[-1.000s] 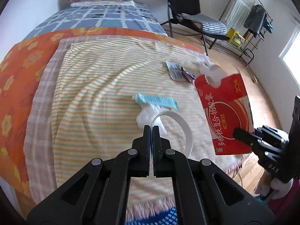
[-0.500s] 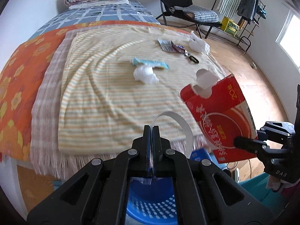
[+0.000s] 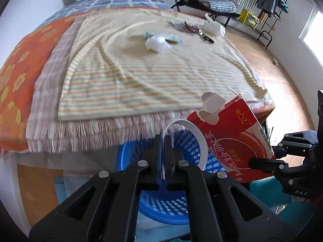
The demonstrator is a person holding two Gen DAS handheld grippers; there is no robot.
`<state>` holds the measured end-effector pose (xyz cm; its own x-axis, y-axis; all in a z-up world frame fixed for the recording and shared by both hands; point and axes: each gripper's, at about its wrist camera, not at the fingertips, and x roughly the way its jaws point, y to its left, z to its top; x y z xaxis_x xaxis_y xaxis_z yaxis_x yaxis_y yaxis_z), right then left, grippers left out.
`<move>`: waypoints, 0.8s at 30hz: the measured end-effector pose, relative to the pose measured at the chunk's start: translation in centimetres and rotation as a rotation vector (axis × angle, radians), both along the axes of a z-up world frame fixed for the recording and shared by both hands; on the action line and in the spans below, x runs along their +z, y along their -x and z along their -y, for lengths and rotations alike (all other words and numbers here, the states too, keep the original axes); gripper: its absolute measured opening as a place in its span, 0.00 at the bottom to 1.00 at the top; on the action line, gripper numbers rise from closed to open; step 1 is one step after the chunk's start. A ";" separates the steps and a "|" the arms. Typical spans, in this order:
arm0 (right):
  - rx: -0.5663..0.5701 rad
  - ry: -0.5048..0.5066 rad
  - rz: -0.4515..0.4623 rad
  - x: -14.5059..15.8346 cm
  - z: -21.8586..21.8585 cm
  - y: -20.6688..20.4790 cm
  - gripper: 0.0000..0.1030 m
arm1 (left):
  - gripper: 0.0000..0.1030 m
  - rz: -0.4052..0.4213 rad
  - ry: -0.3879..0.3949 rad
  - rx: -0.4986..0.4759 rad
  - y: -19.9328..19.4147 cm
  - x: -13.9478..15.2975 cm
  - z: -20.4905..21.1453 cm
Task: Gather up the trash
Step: 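Move both tools over the blue basket and open them to drop the items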
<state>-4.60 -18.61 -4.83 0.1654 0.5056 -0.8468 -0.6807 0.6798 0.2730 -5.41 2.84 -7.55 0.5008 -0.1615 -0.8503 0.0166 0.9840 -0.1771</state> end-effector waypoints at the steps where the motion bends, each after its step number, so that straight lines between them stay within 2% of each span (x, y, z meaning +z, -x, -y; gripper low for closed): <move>1: 0.005 0.008 -0.010 -0.4 0.0 0.2 0.14 | 0.00 -0.006 0.000 0.001 0.1 -0.3 -0.1; 11: 0.029 0.071 -0.068 -3.1 -0.5 0.7 0.14 | 0.00 -0.059 -0.025 -0.004 0.8 -2.6 0.3; 21: 0.017 0.067 -0.107 -3.6 -0.5 0.1 0.15 | 0.00 -0.098 -0.045 -0.026 0.5 -4.0 1.0; 23: 0.017 0.070 -0.107 -3.6 -0.6 0.1 0.15 | 0.04 -0.107 -0.047 -0.024 0.4 -4.2 1.0; 24: 0.017 0.070 -0.109 -3.6 -0.6 0.1 0.15 | 0.10 -0.109 -0.046 -0.022 0.4 -4.2 1.0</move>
<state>-4.72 -18.04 -8.39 0.0625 0.4469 -0.8924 -0.6612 0.6883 0.2983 -5.76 1.84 -11.74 0.4021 -0.1310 -0.9062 0.0218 0.9908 -0.1336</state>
